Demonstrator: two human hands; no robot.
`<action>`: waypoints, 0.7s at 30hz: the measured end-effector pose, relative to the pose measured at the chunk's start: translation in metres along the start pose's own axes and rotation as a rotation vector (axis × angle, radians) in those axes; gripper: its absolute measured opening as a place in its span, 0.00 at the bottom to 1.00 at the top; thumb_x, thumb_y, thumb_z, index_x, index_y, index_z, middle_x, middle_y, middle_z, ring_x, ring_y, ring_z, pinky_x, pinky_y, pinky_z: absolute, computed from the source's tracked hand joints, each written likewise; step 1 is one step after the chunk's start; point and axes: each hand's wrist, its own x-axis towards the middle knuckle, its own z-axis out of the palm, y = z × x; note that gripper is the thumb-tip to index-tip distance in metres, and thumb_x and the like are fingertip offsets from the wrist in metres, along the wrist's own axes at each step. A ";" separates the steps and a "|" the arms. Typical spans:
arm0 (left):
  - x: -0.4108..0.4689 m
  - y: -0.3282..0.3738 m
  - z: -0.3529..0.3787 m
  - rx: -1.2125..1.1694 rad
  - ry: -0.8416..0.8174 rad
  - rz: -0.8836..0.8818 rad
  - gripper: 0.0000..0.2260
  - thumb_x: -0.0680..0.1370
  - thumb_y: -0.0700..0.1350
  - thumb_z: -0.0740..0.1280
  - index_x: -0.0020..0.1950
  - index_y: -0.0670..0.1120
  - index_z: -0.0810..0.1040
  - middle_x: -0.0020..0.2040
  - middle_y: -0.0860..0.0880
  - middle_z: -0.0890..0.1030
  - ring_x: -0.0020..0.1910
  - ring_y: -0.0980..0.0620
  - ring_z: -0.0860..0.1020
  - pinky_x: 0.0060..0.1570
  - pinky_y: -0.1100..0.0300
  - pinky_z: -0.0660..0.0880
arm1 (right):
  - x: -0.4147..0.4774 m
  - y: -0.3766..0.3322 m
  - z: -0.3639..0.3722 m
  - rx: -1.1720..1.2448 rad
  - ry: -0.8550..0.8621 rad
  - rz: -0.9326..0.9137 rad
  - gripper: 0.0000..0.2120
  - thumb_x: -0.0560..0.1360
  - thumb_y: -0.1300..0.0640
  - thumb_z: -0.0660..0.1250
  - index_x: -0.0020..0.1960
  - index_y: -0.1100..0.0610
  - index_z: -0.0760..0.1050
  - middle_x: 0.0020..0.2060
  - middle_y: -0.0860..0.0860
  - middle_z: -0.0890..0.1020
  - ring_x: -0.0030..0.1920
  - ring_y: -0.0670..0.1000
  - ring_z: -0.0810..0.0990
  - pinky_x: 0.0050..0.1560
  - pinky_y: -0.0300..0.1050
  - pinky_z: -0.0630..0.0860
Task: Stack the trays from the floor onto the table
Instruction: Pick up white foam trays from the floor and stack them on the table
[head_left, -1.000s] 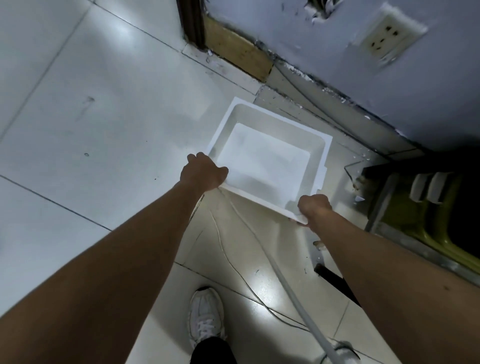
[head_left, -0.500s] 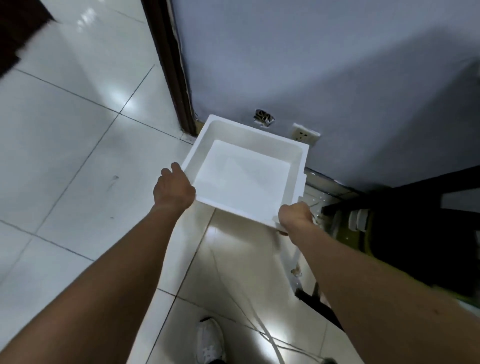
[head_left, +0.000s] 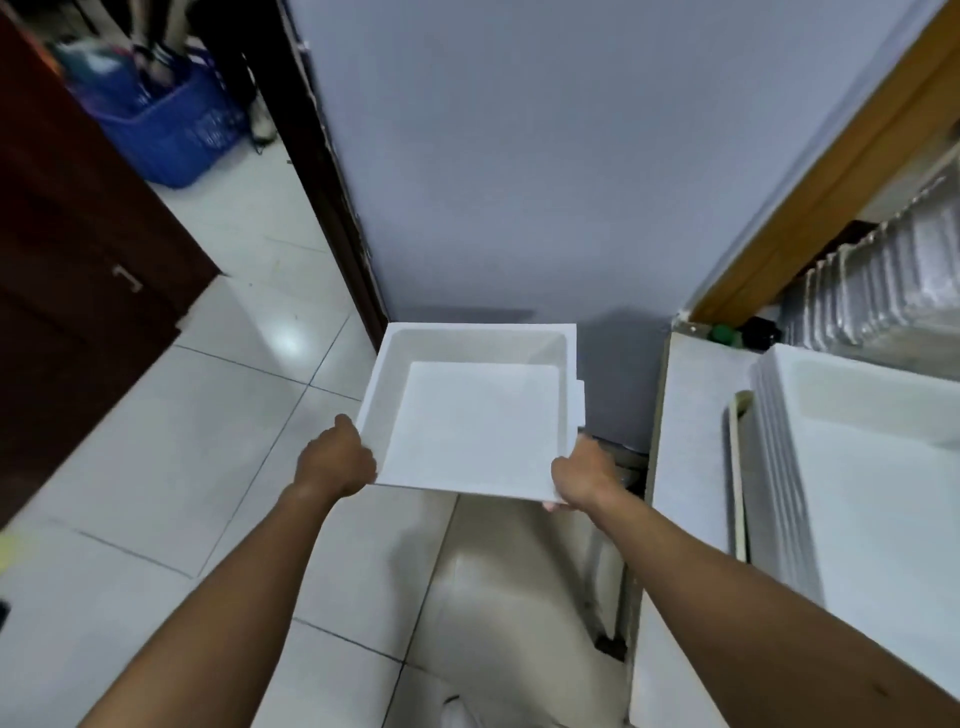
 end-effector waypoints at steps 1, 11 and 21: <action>-0.006 0.003 -0.009 -0.004 0.029 0.005 0.09 0.76 0.43 0.63 0.50 0.41 0.65 0.46 0.43 0.76 0.44 0.41 0.74 0.42 0.54 0.68 | -0.011 -0.002 -0.009 -0.023 0.011 -0.008 0.11 0.76 0.66 0.56 0.54 0.57 0.72 0.46 0.53 0.83 0.31 0.57 0.85 0.40 0.52 0.84; -0.115 0.090 -0.090 -0.789 0.118 -0.124 0.06 0.73 0.43 0.69 0.46 0.40 0.80 0.41 0.45 0.79 0.38 0.46 0.78 0.23 0.60 0.73 | -0.111 -0.007 -0.136 -0.318 0.208 -0.171 0.24 0.80 0.58 0.58 0.75 0.57 0.60 0.61 0.56 0.78 0.49 0.58 0.82 0.39 0.45 0.76; -0.205 0.174 -0.144 -0.782 0.243 0.061 0.08 0.73 0.43 0.68 0.43 0.38 0.79 0.35 0.47 0.78 0.35 0.46 0.75 0.33 0.55 0.73 | -0.175 0.021 -0.248 -0.332 0.308 -0.294 0.18 0.77 0.58 0.55 0.65 0.62 0.65 0.50 0.55 0.80 0.30 0.54 0.84 0.39 0.45 0.74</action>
